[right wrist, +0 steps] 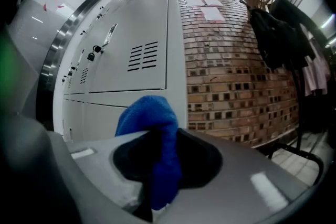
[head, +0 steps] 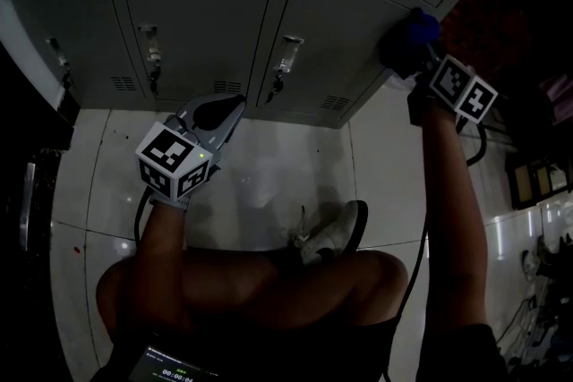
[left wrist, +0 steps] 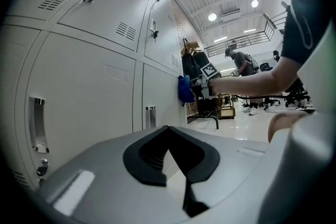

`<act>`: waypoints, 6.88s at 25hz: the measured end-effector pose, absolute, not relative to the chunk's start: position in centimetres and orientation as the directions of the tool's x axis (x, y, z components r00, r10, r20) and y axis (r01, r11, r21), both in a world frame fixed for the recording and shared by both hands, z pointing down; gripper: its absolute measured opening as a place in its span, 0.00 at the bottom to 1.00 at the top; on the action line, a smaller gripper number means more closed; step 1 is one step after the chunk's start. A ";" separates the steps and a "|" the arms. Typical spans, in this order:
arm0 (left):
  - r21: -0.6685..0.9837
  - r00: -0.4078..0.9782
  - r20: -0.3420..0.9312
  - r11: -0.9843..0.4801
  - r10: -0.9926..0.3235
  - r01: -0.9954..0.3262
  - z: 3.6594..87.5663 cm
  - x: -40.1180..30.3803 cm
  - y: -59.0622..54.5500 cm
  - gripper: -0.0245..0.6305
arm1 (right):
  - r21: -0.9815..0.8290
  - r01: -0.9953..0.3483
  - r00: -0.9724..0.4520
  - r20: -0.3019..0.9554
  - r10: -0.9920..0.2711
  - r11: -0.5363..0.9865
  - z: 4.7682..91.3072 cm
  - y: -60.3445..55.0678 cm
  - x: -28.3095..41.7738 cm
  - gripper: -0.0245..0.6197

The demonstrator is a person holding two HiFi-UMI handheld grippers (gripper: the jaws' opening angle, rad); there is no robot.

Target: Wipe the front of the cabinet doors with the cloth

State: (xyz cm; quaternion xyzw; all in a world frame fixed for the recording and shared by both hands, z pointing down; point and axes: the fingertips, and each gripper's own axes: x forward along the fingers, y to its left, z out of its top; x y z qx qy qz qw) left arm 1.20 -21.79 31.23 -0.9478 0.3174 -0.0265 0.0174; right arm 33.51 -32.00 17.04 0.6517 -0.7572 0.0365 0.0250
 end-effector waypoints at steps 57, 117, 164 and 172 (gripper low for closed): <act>-0.047 0.805 0.043 -0.806 -0.592 -0.591 31.6 1.7 -21.7 0.04 | 0.046 -0.988 -0.145 0.092 -0.985 0.149 25.3 -32.5 27.0 0.16; -0.025 0.795 0.008 -0.795 -0.607 -0.606 30.9 0.9 -21.9 0.04 | 0.044 -0.944 -0.312 0.209 -0.927 0.327 31.7 -33.5 16.2 0.16; -0.021 0.791 0.007 -0.791 -0.611 -0.611 30.8 0.8 -21.9 0.04 | 0.032 -0.944 -0.306 0.277 -0.911 0.327 39.1 -30.8 14.9 0.16; -0.014 0.788 0.000 -0.788 -0.615 -0.615 30.8 0.5 -22.2 0.04 | 0.013 -0.951 -0.291 0.303 -0.908 0.310 41.0 -33.4 13.8 0.16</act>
